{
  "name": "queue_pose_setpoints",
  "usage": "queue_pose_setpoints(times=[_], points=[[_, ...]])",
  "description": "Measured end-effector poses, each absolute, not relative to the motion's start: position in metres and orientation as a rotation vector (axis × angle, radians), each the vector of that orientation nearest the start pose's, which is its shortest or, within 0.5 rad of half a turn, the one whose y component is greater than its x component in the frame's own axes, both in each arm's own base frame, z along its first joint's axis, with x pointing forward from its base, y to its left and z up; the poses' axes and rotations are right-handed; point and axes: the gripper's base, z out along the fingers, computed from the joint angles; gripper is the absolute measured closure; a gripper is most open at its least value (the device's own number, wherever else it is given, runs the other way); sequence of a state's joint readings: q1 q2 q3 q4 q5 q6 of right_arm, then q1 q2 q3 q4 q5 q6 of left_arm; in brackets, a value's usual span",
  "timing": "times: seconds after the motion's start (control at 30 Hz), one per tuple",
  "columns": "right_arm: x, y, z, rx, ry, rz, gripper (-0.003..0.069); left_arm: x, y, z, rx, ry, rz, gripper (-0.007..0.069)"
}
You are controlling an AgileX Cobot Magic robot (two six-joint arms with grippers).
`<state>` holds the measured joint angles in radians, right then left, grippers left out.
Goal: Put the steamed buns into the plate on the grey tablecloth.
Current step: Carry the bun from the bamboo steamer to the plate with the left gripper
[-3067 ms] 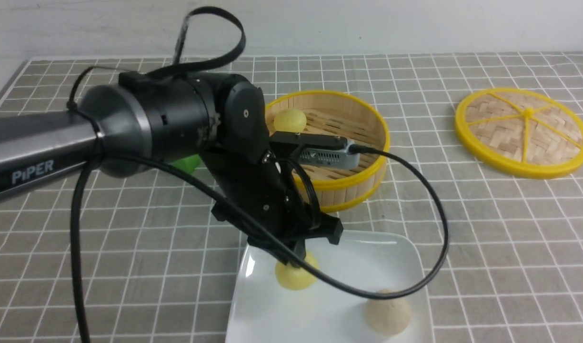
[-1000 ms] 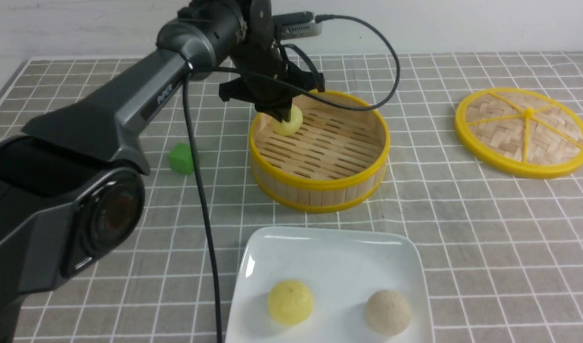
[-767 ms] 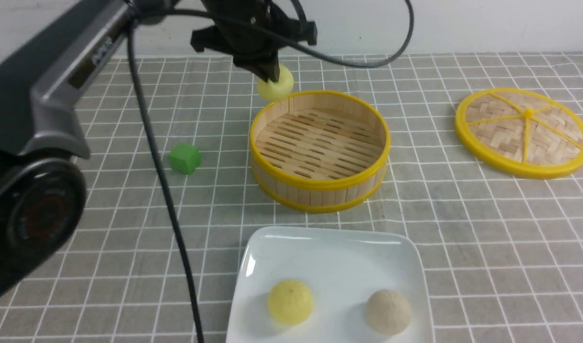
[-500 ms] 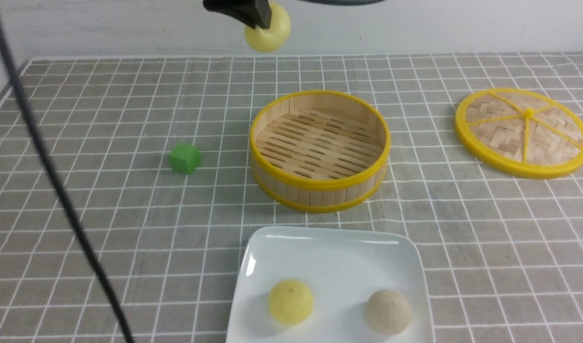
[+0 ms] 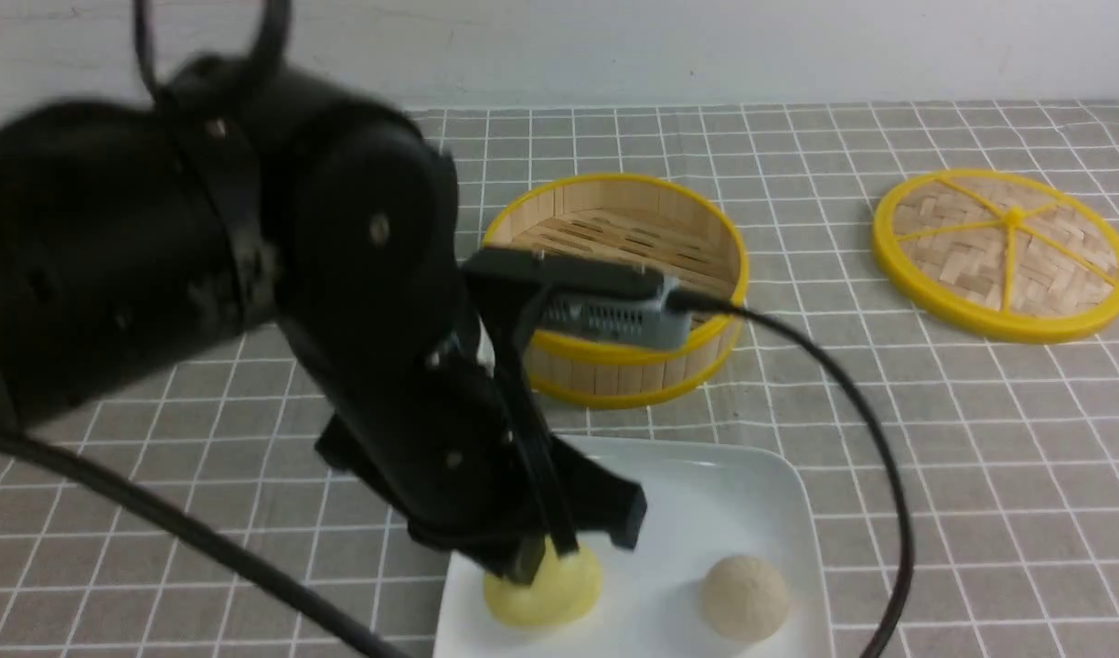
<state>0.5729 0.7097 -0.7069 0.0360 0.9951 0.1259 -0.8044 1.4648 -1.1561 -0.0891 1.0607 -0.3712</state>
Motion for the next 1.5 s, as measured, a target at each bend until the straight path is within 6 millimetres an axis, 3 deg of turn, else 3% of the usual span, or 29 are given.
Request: queue_pose_setpoints(times=[0.1,0.2,0.5,0.63,1.07,1.17,1.27,1.5], points=[[0.095,0.064,0.307,-0.546,2.453,0.338,0.0673,0.181,-0.210,0.263,0.544,2.905,-0.327,0.0603],[0.095,0.064,0.307,-0.546,2.453,0.338,0.0673,0.175,-0.211,0.253,0.530,2.905,-0.337,0.0603],[0.095,0.064,0.307,-0.546,2.452,0.334,0.0669,0.182,-0.221,0.241,0.515,2.856,-0.367,0.0601],[0.095,0.064,0.307,-0.548,2.451,0.329,0.0665,0.186,-0.225,0.227,0.521,2.895,-0.327,0.0596],[0.095,0.064,0.307,-0.548,2.452,0.329,0.0657,0.185,-0.226,0.217,0.516,2.964,-0.297,0.0583],[0.095,0.064,0.307,-0.549,2.456,0.327,0.0655,0.187,-0.229,0.212,0.521,2.955,-0.293,0.0561],[0.091,0.062,0.308,-0.532,2.512,0.322,0.0651,0.189,-0.230,0.210,0.520,2.950,-0.296,0.0491],[0.074,0.051,0.335,-0.479,2.529,0.335,0.0647,0.190,-0.231,0.213,0.518,2.942,-0.305,0.0279]])
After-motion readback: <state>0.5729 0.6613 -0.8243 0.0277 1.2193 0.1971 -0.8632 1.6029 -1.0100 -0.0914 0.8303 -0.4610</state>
